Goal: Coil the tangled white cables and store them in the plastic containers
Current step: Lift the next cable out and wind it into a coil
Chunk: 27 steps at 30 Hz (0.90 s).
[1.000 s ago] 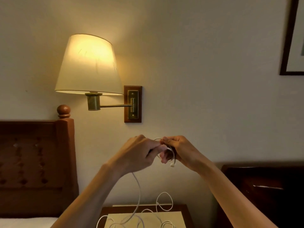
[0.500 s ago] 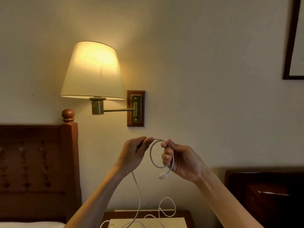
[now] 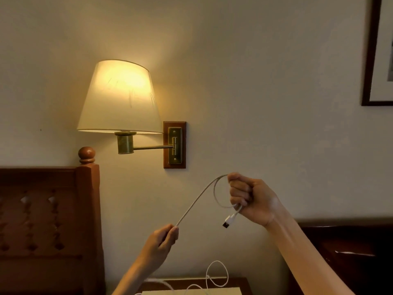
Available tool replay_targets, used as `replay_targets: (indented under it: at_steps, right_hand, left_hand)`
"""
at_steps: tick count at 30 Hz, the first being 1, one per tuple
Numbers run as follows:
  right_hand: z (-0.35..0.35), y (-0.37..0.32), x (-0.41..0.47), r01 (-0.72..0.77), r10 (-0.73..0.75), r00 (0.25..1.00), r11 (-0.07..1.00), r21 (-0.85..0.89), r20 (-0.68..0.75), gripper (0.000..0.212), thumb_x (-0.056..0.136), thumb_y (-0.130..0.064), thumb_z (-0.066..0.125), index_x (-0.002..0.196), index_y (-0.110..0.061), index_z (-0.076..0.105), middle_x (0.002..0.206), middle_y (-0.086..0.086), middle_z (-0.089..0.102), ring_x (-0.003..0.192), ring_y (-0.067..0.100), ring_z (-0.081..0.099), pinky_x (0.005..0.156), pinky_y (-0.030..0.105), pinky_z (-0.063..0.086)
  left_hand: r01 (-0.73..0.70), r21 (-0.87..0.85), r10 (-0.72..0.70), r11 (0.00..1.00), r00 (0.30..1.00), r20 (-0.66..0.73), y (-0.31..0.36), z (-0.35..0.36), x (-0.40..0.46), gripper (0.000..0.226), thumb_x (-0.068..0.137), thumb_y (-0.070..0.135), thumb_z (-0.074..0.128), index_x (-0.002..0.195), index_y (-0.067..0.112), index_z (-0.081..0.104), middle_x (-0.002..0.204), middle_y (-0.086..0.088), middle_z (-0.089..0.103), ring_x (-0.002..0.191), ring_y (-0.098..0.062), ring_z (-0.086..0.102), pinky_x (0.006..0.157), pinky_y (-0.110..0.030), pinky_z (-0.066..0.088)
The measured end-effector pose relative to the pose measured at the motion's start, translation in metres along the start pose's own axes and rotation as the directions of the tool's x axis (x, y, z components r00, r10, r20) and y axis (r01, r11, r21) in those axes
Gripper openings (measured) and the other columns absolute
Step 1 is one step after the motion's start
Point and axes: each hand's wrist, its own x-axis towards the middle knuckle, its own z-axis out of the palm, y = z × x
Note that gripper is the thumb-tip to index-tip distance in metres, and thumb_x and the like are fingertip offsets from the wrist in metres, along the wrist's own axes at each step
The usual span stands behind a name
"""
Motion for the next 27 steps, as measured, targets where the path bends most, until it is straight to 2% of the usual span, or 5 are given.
replay_targets:
  at_steps: [2, 4, 8, 17, 27]
  right_hand:
    - [0.004, -0.005, 0.003, 0.076, -0.077, 0.997, 0.995, -0.07, -0.021, 0.025, 0.097, -0.009, 0.042, 0.074, -0.011, 0.053, 0.051, -0.008, 0.021, 0.039, 0.008, 0.016, 0.035, 0.021, 0.025]
    - [0.007, -0.001, 0.01, 0.119, -0.168, 0.981, 0.919, -0.376, -0.1, 0.029, 0.102, -0.016, 0.039, 0.077, -0.012, 0.052, 0.051, -0.006, 0.031, 0.039, 0.007, 0.027, 0.039, 0.02, 0.029]
    - [0.008, 0.025, 0.019, 0.102, -0.247, 0.966, 0.624, -0.775, -0.072, 0.03, 0.104, -0.018, 0.04, 0.087, -0.003, 0.06, 0.073, 0.014, 0.067, 0.061, 0.022, 0.064, 0.058, 0.028, 0.052]
    - [0.008, 0.048, 0.007, 0.083, -0.203, 0.979, 0.322, -0.943, 0.017, 0.042, 0.105, -0.028, 0.034, 0.088, -0.003, 0.063, 0.059, 0.007, 0.063, 0.052, 0.019, 0.058, 0.058, 0.027, 0.049]
    - [0.014, 0.049, -0.001, -0.016, -0.021, 0.999, 0.675, -0.738, -0.041, 0.043, 0.106, -0.025, 0.026, 0.078, -0.011, 0.056, 0.051, -0.003, 0.033, 0.045, 0.011, 0.024, 0.045, 0.023, 0.024]
  left_hand:
    - [0.062, 0.103, -0.067, 0.993, 0.997, 0.046, 0.003, 0.008, -0.005, 0.057, 0.078, 0.08, 0.039, 0.065, 0.026, 0.053, 0.052, 0.014, 0.048, 0.051, -0.001, 0.038, 0.056, -0.032, 0.033]
    - [0.057, 0.228, -0.106, 0.972, 0.973, 0.208, 0.029, 0.012, -0.007, 0.051, 0.092, 0.06, 0.042, 0.058, 0.023, 0.049, 0.048, 0.015, 0.045, 0.051, -0.001, 0.036, 0.059, -0.032, 0.03]
    - [-0.199, 0.301, 0.028, 0.933, 0.872, 0.489, 0.109, 0.002, 0.001, 0.05, 0.098, 0.048, 0.044, 0.056, 0.023, 0.051, 0.05, 0.011, 0.043, 0.048, -0.005, 0.036, 0.052, -0.025, 0.029]
    - [-0.583, 0.279, 0.54, 0.763, 0.812, 0.22, 0.142, -0.019, 0.021, 0.028, 0.101, 0.039, 0.043, 0.074, 0.041, 0.049, 0.051, 0.021, 0.04, 0.04, -0.009, 0.044, 0.043, -0.018, 0.031]
    - [-0.513, 0.383, 0.571, 0.768, 0.819, -0.049, 0.126, -0.011, 0.037, 0.033, 0.1, 0.047, 0.041, 0.077, 0.028, 0.056, 0.054, 0.013, 0.049, 0.047, -0.009, 0.05, 0.048, -0.014, 0.034]
